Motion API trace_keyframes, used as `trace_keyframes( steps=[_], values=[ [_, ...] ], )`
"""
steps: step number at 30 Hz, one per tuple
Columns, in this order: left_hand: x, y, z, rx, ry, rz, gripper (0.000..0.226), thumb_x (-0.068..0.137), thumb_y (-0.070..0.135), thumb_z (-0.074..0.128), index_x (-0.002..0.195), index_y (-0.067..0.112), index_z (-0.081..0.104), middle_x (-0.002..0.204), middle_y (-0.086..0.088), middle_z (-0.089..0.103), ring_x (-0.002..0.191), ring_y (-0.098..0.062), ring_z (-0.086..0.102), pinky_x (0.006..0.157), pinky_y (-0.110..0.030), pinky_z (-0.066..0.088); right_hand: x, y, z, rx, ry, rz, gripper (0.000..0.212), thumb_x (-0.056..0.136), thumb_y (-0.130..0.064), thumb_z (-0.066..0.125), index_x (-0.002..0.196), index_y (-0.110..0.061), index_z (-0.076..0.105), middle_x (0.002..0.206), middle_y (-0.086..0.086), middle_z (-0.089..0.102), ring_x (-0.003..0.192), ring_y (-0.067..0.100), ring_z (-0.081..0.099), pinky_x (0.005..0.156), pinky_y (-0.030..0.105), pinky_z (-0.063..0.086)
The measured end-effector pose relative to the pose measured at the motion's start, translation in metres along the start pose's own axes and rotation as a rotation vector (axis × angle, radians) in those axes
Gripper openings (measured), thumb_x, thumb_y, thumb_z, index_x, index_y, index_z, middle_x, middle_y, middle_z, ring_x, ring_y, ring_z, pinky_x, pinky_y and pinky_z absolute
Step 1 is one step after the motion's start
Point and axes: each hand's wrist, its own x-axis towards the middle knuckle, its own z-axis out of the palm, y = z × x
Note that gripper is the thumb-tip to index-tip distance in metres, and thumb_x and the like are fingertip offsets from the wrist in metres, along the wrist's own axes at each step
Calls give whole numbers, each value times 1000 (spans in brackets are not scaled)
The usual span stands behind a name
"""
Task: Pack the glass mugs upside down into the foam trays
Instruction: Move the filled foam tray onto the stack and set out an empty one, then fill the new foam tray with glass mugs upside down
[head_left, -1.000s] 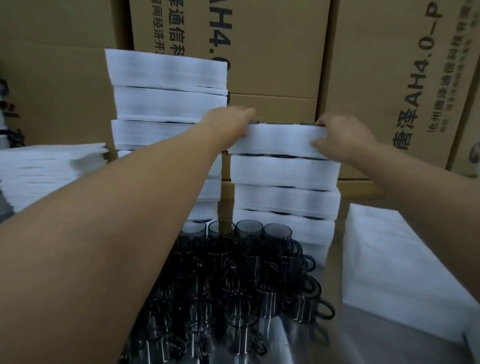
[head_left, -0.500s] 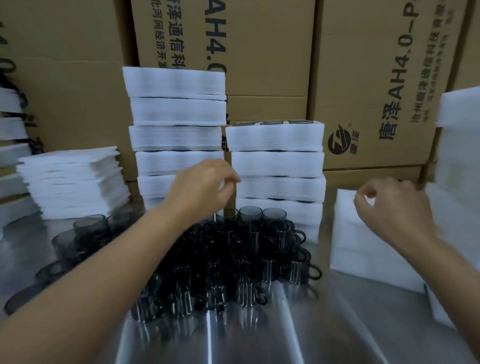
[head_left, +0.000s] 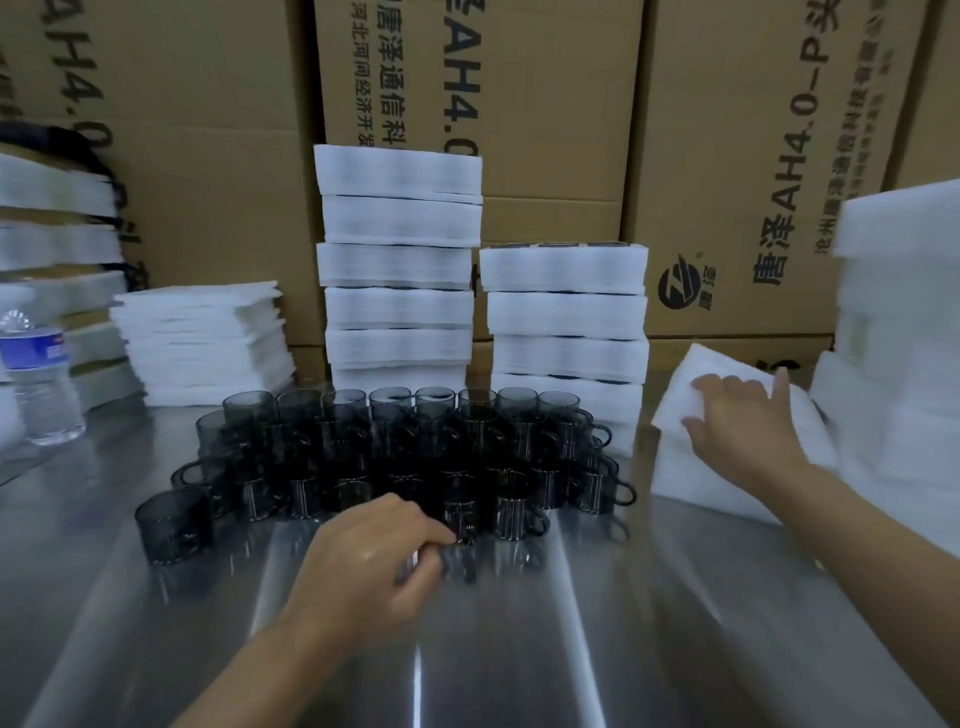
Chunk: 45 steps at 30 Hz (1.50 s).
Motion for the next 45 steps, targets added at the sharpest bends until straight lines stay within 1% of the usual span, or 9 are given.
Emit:
trace_keyframes(
  steps=[6,11,18,24,28,31,34,40,45],
  values=[
    [-14,-10,-1,-82,136,-222,29,77,24,48,75,17,75,66,17,63,61,1,55,57,-14,44,-44,-31,-41,384,247,-10,43,87,-27,61,123,-3,56,110,17,62,109,37,47,105,43,18],
    [-18,-16,-5,-75,167,-246,27,76,24,49,74,17,76,69,32,52,66,13,52,62,-1,39,-104,-56,-68,606,533,-206,49,74,-37,52,108,-3,61,85,-1,51,89,23,41,78,28,20],
    [-17,-29,-8,-264,351,-601,36,84,9,56,75,41,68,70,18,68,50,-13,56,50,-26,45,-153,-72,-67,604,507,-883,49,66,-25,62,112,-15,51,79,5,62,86,16,47,108,39,31],
    [-5,-39,-26,-612,640,-886,38,87,1,40,76,22,70,82,5,73,71,-8,66,58,-23,50,-168,-78,-48,656,444,-1027,46,60,-5,72,100,-17,54,82,3,61,87,14,49,112,47,32],
    [-1,-48,-39,-760,727,-1123,34,81,0,36,75,14,67,68,-1,73,51,-7,61,51,-22,41,-166,-74,-35,670,399,-977,26,78,-12,62,101,-17,51,89,3,64,101,15,51,114,46,28],
    [-1,-54,-45,-798,713,-1231,31,83,2,38,77,14,66,63,4,72,47,-3,59,52,-22,39,-162,-68,-28,672,330,-928,12,92,-17,40,100,-20,48,100,4,64,119,19,46,115,44,22],
    [-1,-55,-45,-853,597,-1258,20,85,9,50,82,15,68,72,5,74,57,-5,63,56,-22,43,-161,-66,-25,654,295,-916,26,78,-2,41,97,-20,46,111,4,63,128,21,40,115,45,21],
    [0,-54,-36,-848,370,-1305,9,82,15,63,84,12,72,80,1,75,75,-15,66,70,-31,53,-171,-66,-28,697,297,-980,35,75,0,40,103,-19,50,118,-3,59,126,17,46,109,41,34],
    [0,-52,-33,-814,298,-1230,10,84,13,62,81,16,71,77,2,75,75,-12,65,65,-24,48,-176,-62,-29,723,361,-1009,26,99,-23,28,108,-19,52,119,-8,55,117,11,51,104,34,40]
  ],
)
